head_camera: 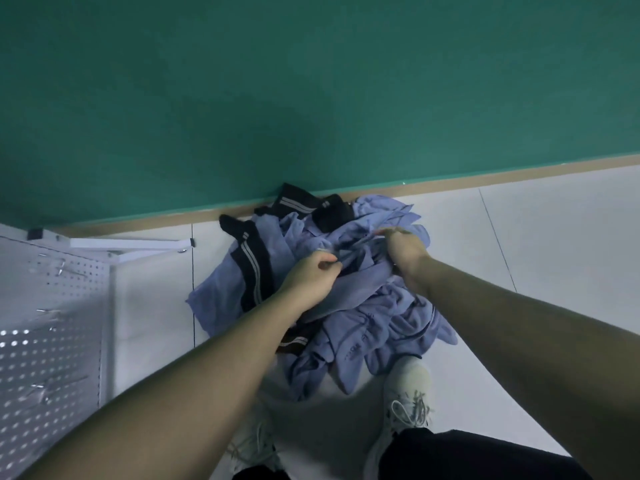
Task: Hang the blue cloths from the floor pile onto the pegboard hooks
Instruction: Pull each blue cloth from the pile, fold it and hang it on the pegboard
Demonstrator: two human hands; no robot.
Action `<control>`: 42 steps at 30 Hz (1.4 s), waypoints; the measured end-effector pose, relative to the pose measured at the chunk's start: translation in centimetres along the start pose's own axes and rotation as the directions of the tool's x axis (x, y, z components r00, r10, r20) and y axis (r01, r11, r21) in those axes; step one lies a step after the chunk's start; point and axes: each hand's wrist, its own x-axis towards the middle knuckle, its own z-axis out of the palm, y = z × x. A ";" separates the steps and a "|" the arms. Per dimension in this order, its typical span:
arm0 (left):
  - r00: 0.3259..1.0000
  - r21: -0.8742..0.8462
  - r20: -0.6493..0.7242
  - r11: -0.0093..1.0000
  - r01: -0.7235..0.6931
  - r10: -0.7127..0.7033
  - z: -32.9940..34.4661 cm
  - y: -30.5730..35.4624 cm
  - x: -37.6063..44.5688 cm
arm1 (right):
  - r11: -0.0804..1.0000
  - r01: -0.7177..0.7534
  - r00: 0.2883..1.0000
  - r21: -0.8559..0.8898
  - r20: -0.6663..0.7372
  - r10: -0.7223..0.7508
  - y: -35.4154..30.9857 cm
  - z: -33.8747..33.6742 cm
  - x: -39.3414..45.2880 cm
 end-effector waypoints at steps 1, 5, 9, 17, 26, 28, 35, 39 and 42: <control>0.999 -0.015 -0.019 0.999 -0.029 0.029 -0.6 0.7 -0.8 | 0.998 0.055 0.998 -0.009 0.000 -0.055 -1.2 -0.2 -1.2; 0.993 -0.075 -0.092 0.994 -0.082 0.075 -2.3 3.1 -4.8 | 0.960 0.277 0.960 0.034 0.019 -0.278 -5.2 -0.9 -6.9; 0.985 -0.354 -0.158 0.926 -0.128 0.076 -3.6 5.9 -9.6 | 0.885 0.450 0.883 0.117 0.093 -0.461 -8.1 -2.0 -13.2; 0.990 -0.802 0.050 0.596 -0.039 0.133 -6.7 11.3 -18.5 | 0.694 0.679 0.619 0.238 0.323 -0.716 -12.4 -4.6 -25.8; 0.863 -0.427 -0.244 0.750 -0.506 0.443 -6.7 15.1 -27.6 | 0.540 0.800 0.499 0.260 0.212 -0.840 -15.5 -9.3 -35.8; 0.827 -0.317 -0.307 0.769 -0.555 0.470 -7.0 15.4 -29.0 | 0.527 0.815 0.495 0.242 0.185 -0.849 -15.8 -10.5 -37.3; 0.720 0.233 -0.455 0.850 -0.472 0.524 -8.7 14.3 -32.0 | 0.514 0.812 0.519 0.279 0.062 -0.853 -16.1 -14.8 -41.4; 0.784 0.355 -0.367 0.854 -0.379 0.501 -9.5 13.1 -34.4 | 0.508 0.796 0.548 0.330 -0.034 -0.836 -16.6 -17.6 -43.1; 0.795 0.211 -0.385 0.883 -0.420 0.470 -10.5 13.1 -36.6 | 0.547 0.792 0.588 0.270 -0.101 -0.802 -16.7 -19.4 -43.7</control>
